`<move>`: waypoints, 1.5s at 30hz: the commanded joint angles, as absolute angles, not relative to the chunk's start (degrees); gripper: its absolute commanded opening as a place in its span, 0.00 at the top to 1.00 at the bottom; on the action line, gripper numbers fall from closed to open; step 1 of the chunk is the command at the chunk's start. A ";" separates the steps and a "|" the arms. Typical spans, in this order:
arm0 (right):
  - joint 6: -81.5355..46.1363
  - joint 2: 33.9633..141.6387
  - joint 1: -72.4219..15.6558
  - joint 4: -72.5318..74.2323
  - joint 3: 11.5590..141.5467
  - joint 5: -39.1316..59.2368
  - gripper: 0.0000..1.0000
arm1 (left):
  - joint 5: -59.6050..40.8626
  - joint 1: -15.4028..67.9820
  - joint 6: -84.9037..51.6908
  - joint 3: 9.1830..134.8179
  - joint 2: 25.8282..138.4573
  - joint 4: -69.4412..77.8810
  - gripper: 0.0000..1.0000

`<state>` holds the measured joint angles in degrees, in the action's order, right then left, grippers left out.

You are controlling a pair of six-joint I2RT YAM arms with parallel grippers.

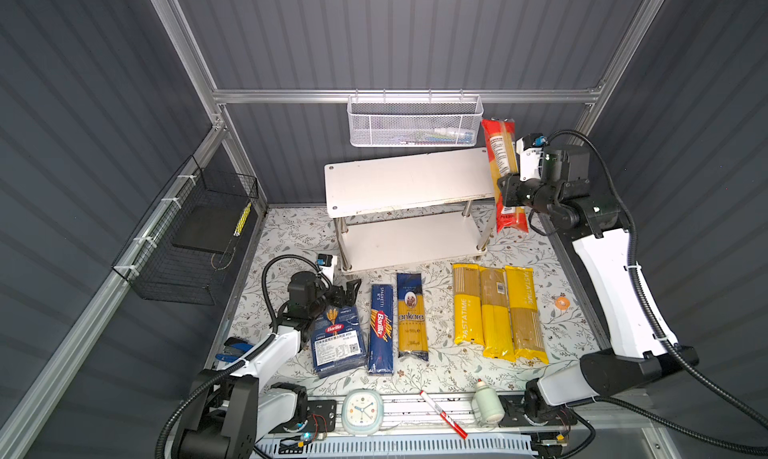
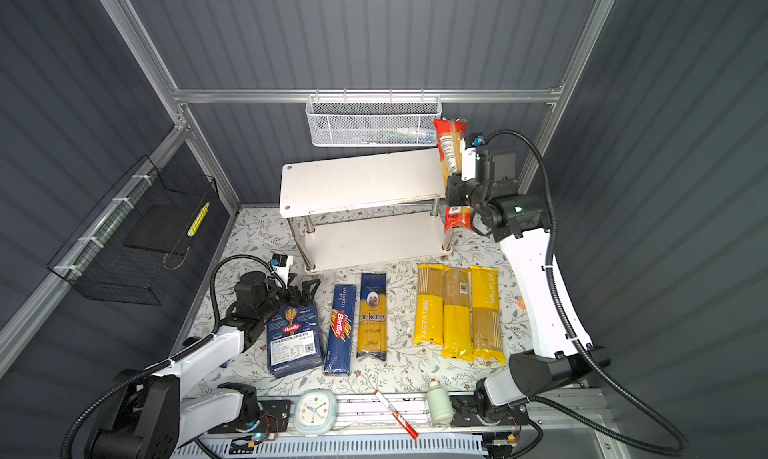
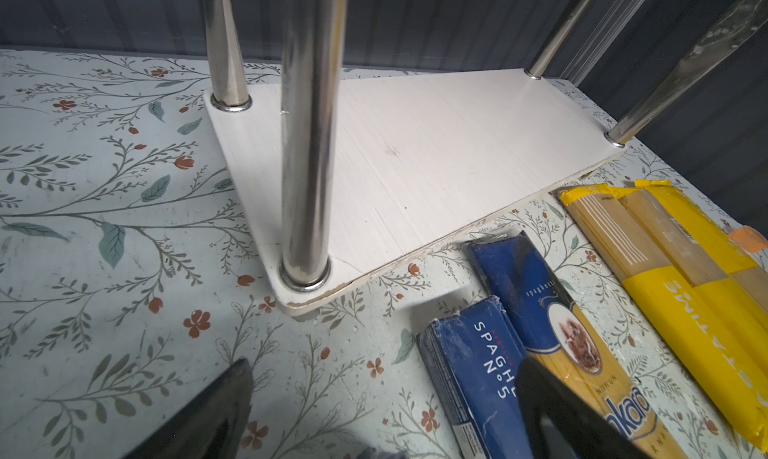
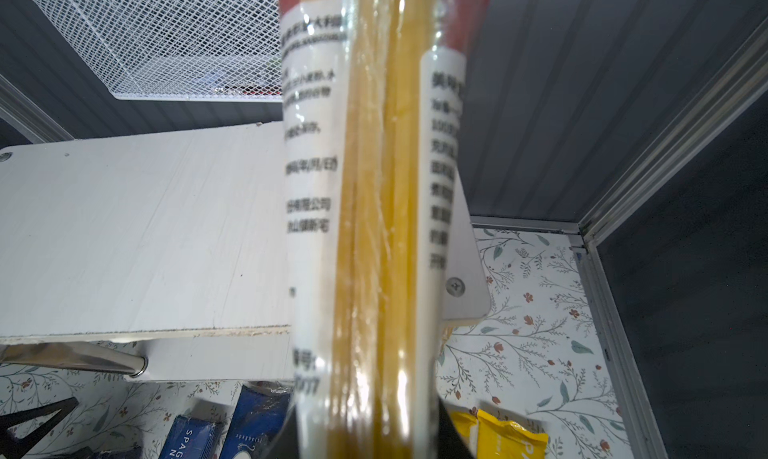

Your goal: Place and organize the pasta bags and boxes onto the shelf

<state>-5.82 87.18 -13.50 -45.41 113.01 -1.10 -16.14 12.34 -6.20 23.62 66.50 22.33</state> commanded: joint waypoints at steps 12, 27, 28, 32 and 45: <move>-4.70 95.37 -11.71 -40.27 127.37 1.71 0.88 | -16.70 12.22 -5.32 23.90 65.26 22.76 0.01; -4.79 102.21 -10.38 -40.35 133.19 0.75 0.87 | -16.66 12.22 -5.32 23.71 65.23 22.80 0.01; -4.75 102.57 -10.35 -40.46 133.39 0.69 0.86 | -16.70 12.22 -5.34 23.81 65.37 22.76 0.01; -5.01 103.46 -10.20 -41.16 133.93 0.47 0.84 | -16.74 12.22 -5.28 24.00 65.65 22.62 0.01; -6.19 104.83 -10.11 -41.74 133.95 0.38 0.80 | -16.66 12.22 -5.29 23.73 65.22 22.81 0.01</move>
<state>-5.58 104.57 -10.41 -48.14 130.65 0.64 -16.14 12.34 -6.20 23.62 66.32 22.33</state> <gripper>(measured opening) 0.259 0.993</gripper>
